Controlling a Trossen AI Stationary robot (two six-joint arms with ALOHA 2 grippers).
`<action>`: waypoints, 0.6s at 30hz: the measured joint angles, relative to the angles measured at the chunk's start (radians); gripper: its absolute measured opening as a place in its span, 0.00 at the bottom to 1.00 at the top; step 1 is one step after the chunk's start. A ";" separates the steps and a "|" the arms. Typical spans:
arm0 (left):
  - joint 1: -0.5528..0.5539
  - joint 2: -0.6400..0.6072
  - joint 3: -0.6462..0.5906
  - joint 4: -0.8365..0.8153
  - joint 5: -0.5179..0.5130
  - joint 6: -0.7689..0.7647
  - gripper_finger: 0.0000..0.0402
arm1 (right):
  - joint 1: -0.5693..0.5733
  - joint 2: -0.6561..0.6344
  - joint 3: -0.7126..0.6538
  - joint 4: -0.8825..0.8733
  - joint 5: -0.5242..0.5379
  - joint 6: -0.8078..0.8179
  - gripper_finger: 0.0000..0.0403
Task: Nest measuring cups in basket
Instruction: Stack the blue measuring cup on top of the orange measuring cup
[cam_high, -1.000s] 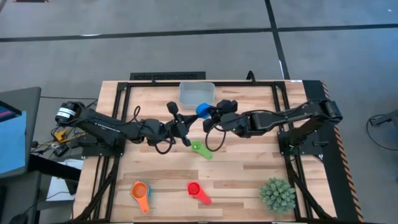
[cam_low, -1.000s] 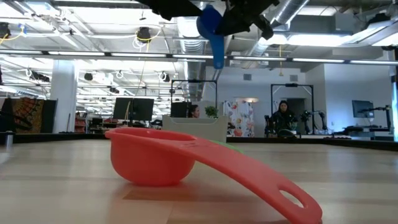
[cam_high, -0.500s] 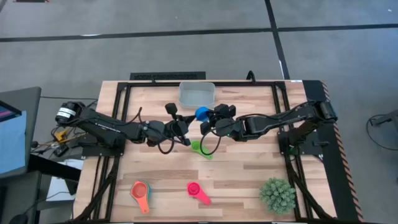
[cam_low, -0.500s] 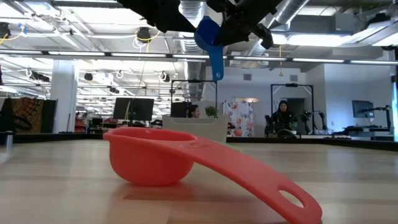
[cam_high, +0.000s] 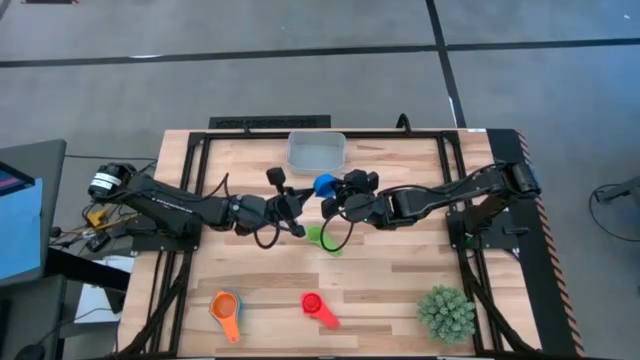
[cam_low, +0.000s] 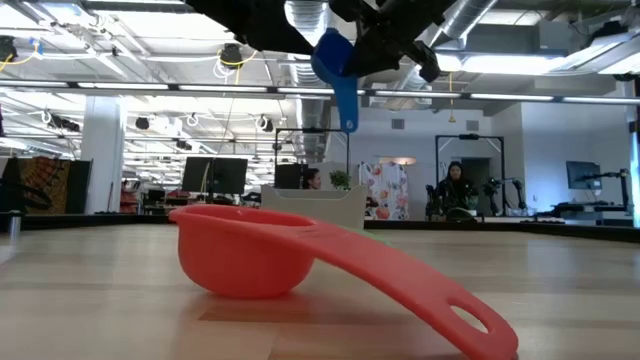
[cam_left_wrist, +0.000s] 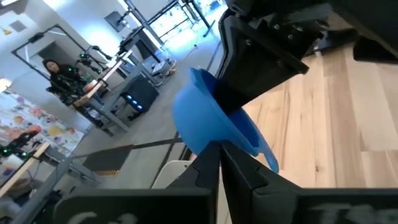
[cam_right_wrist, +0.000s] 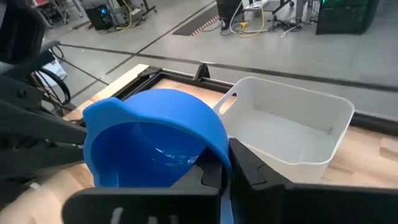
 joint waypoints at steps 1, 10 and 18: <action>-0.003 0.000 0.000 -0.002 0.000 0.006 0.02 | 0.000 0.000 0.000 0.002 0.000 0.012 0.05; -0.008 0.004 0.000 -0.061 0.003 -0.037 0.28 | -0.002 -0.001 0.002 0.036 0.027 0.101 0.10; -0.033 0.003 -0.001 -0.079 -0.025 -0.030 0.39 | 0.001 -0.002 0.002 0.112 0.049 0.057 0.06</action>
